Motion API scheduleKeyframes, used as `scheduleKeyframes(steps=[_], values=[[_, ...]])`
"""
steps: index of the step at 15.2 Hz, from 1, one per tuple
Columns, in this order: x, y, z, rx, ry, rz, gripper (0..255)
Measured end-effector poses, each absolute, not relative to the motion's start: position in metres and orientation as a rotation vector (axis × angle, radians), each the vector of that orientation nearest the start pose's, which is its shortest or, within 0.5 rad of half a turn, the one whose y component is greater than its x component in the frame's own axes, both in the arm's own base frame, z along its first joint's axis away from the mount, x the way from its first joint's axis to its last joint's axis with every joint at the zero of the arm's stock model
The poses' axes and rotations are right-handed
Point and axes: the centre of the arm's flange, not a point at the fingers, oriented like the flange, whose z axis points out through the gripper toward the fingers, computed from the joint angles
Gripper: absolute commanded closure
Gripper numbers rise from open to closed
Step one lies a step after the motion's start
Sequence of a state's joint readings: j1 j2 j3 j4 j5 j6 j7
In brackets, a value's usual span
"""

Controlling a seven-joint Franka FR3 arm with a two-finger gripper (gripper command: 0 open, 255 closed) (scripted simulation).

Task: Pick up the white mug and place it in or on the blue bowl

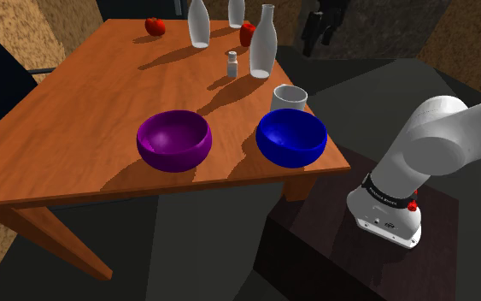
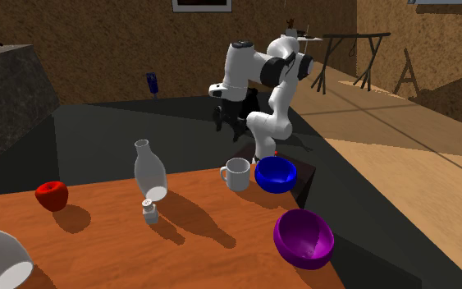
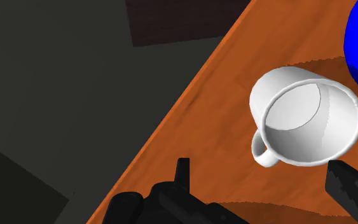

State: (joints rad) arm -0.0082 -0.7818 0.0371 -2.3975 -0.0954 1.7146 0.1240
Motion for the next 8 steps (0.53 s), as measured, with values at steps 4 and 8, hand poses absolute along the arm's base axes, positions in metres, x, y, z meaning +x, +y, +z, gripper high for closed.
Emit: scheduleKeyframes(steps=[4,8], values=[[0.328,0.023,0.564,-3.232,0.157,-0.168,0],[0.329,0.057,0.531,-3.205,0.161,-0.159,0]])
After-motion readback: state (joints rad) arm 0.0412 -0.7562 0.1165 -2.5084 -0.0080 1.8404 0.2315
